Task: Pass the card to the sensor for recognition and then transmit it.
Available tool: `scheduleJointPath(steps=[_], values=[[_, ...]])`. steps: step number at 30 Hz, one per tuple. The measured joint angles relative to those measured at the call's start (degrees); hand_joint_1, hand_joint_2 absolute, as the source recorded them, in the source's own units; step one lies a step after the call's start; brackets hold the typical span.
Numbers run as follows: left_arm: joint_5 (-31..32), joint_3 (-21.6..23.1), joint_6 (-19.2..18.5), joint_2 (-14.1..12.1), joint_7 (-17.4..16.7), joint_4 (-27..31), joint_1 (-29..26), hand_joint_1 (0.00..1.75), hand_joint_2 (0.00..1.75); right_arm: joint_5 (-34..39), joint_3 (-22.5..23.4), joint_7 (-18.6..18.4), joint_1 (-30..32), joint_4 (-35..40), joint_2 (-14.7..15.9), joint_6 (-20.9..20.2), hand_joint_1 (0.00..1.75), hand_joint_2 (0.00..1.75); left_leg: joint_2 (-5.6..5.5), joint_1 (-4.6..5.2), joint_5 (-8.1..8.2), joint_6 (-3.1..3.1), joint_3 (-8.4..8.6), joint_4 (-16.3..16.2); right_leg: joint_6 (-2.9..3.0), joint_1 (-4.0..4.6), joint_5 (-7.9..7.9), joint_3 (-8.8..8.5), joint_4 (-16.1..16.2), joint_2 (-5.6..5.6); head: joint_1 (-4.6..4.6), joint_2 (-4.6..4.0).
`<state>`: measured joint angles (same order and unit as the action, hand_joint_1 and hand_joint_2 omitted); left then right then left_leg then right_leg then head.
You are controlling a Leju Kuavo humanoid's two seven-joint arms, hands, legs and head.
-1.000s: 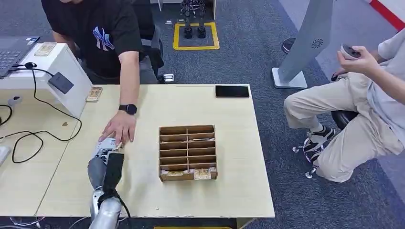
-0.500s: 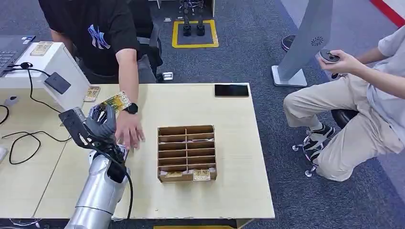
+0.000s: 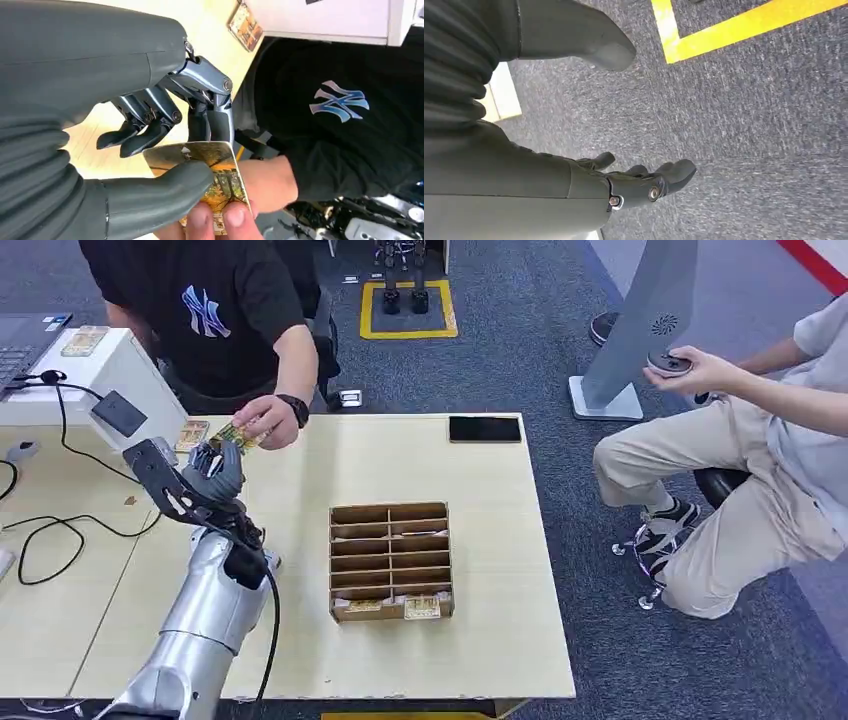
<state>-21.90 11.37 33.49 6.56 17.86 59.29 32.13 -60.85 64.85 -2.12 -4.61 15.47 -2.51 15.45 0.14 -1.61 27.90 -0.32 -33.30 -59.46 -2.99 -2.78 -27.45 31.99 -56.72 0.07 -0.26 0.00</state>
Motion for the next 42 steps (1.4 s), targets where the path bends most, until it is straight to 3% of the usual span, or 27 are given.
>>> scheduleJointPath(steps=[8, 18, 19, 20, 22, 23, 32, 42], values=[[-0.07, 0.37, 1.29, -0.22, 0.37, -5.11, 2.80, 1.75, 1.75, -0.22, -1.05, -0.17, -0.43, -0.28, 0.00, 0.07, 0.00, 1.75, 0.03, 0.00, 0.00, 0.00, -0.01, 0.00, 0.00, 0.00, 0.00, 0.01, 0.00, 0.04, -0.02, 0.00], [-0.09, 0.48, 1.81, -0.28, 0.74, -7.34, 3.78, 1.75, 1.75, -0.24, -1.42, -0.22, -0.45, -0.35, 0.00, 0.07, 0.00, 1.75, 0.05, 0.00, 0.02, -0.01, -0.04, 0.00, 0.00, 0.00, 0.00, 0.04, 0.00, 0.06, 0.00, 0.00], [0.13, 0.48, 2.20, -0.28, 0.76, -7.69, 3.98, 0.19, 1.75, -0.28, -1.42, -0.31, -0.46, -0.35, 0.00, 0.09, 0.00, 1.75, 0.05, 0.00, 0.02, -0.01, -0.04, 0.00, 0.00, 0.00, 0.00, 0.04, 0.00, 0.06, -0.02, 0.00], [0.44, 0.50, 2.76, -0.31, 0.76, -8.17, 4.25, 0.00, 1.75, -0.24, -1.42, -0.48, -0.48, -0.35, 0.00, 0.13, 0.00, 1.75, 0.05, 0.00, 0.02, -0.01, -0.04, 0.00, 0.00, 0.00, 0.00, 0.04, 0.00, 0.06, 0.00, 0.00], [0.92, 0.55, 3.41, -0.44, 0.90, -9.25, 4.72, 0.00, 1.75, -0.17, -1.44, -0.63, -0.57, -0.37, 0.00, 0.24, 0.00, 1.75, 0.05, 0.00, 0.02, -0.01, -0.04, 0.00, 0.00, 0.00, 0.00, 0.04, 0.00, 0.06, -0.02, 0.00], [0.92, 0.55, 3.65, -0.46, 1.20, -9.81, 4.89, 0.00, 0.00, -0.15, -1.44, -0.68, -0.61, -0.37, 0.00, 0.33, 0.00, 1.75, 0.05, 0.00, 0.02, -0.01, -0.04, 0.00, 0.00, 0.00, 0.00, 0.04, 0.00, 0.06, -0.02, 0.00], [3.74, 0.57, 3.41, -1.36, 3.96, -10.22, 4.33, 0.00, 0.00, 0.22, -1.46, -0.66, -0.54, -0.37, 0.00, 0.57, 0.00, 1.75, 0.04, 0.00, 0.02, -0.01, -0.05, 0.00, 0.00, 0.00, 0.00, 0.04, -0.01, 0.05, 0.00, 0.00], [7.34, 2.73, -3.04, -3.30, 2.27, 7.62, -5.60, 0.00, 0.00, 1.18, -1.44, 0.90, 0.38, -0.33, 0.22, 0.48, 0.00, 1.75, 0.04, 0.00, 0.05, -0.04, -0.13, 0.00, 0.00, 0.00, -0.01, 0.13, 0.01, 0.05, -0.02, 0.00]])
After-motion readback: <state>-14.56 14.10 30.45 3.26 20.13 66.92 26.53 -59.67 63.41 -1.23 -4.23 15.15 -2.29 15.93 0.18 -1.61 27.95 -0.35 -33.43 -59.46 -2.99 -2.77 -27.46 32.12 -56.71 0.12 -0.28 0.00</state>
